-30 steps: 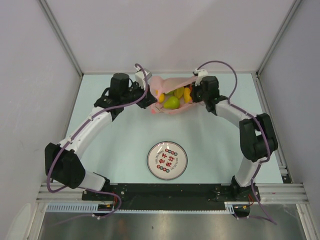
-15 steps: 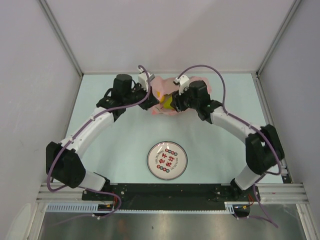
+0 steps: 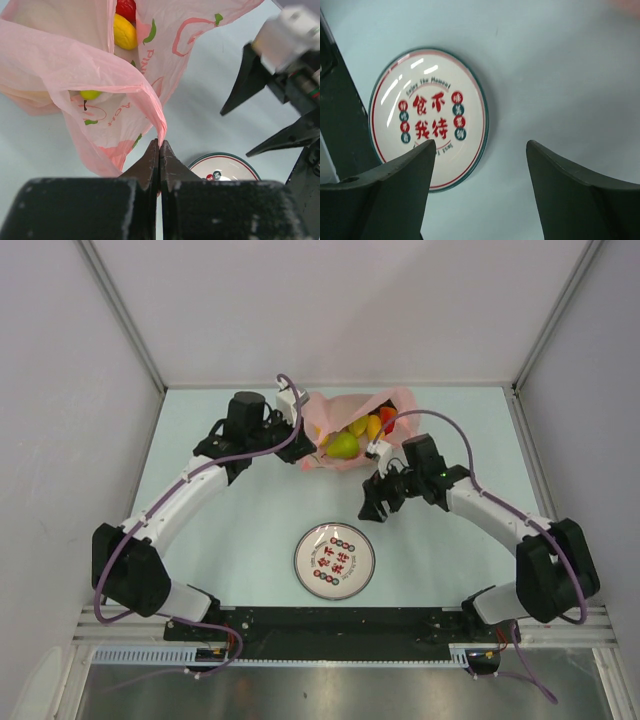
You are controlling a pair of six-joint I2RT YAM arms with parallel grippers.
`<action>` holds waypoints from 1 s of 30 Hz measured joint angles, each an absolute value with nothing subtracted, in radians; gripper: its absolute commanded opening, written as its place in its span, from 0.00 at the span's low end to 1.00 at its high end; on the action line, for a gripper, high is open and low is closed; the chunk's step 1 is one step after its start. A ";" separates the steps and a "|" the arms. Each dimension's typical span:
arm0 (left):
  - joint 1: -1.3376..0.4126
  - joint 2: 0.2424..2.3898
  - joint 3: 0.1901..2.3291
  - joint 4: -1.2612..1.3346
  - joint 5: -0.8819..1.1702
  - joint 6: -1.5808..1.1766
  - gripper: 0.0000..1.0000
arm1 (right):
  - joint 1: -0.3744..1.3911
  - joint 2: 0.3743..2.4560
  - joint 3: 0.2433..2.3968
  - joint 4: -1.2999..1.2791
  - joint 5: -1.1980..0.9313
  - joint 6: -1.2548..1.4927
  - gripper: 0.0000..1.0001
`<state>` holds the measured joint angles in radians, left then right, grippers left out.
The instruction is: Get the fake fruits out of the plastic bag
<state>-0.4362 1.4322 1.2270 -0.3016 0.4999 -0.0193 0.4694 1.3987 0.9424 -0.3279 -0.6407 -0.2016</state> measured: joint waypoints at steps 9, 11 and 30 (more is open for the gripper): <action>-0.436 1.432 1.227 -0.303 0.500 -0.020 0.00 | 0.539 1.572 0.913 -0.302 -0.635 -0.187 0.73; -0.436 1.432 1.226 -0.303 0.500 -0.019 0.00 | 0.544 1.608 0.913 -0.286 -0.624 -0.179 0.72; -0.436 1.404 1.192 -0.294 0.493 -0.019 0.00 | 0.674 1.645 0.894 -0.265 -0.403 -0.177 0.10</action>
<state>-0.4362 1.4036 1.1915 -0.2943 0.4931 -0.0193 0.6743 1.6447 0.8936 -0.2646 -0.4026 -0.1772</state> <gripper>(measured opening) 0.007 0.186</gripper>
